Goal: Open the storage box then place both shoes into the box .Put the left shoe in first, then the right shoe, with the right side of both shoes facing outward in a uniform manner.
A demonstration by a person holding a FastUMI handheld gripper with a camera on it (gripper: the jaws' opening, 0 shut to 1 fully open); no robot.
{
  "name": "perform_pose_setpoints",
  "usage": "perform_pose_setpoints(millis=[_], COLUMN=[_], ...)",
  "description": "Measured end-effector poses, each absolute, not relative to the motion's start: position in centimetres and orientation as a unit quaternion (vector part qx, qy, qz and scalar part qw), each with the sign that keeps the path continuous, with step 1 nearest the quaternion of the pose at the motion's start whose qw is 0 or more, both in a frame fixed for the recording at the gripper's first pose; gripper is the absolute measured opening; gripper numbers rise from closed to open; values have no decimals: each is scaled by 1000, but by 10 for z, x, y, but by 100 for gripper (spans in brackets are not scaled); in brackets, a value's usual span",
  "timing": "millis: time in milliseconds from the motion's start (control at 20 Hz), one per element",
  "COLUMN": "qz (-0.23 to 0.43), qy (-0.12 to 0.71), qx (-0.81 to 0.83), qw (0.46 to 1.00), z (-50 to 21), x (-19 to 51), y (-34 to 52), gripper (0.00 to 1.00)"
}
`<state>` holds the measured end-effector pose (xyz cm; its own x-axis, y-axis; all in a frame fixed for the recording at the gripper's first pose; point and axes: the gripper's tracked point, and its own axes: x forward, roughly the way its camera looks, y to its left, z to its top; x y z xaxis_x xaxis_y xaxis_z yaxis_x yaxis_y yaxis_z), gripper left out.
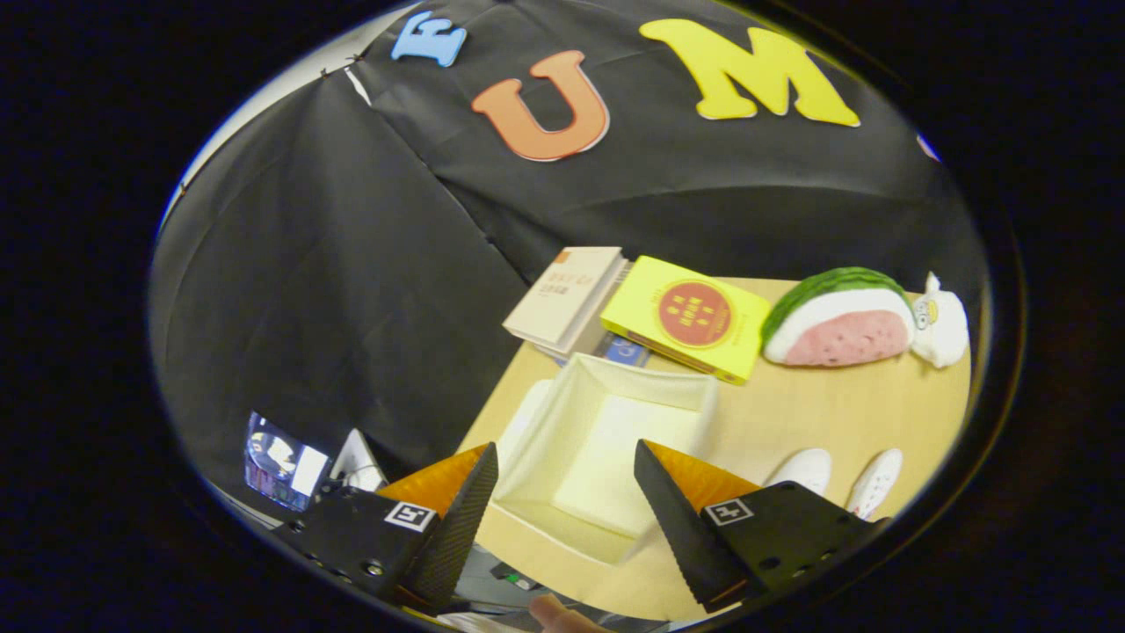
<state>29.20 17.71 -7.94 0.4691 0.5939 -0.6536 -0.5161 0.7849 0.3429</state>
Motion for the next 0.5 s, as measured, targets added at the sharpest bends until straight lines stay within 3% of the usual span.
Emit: perform_pose_setpoints(millis=[500], qz=[197], qy=[509], qx=[-23], qw=[838], z=[-256], x=[311], y=[1], gripper=[95])
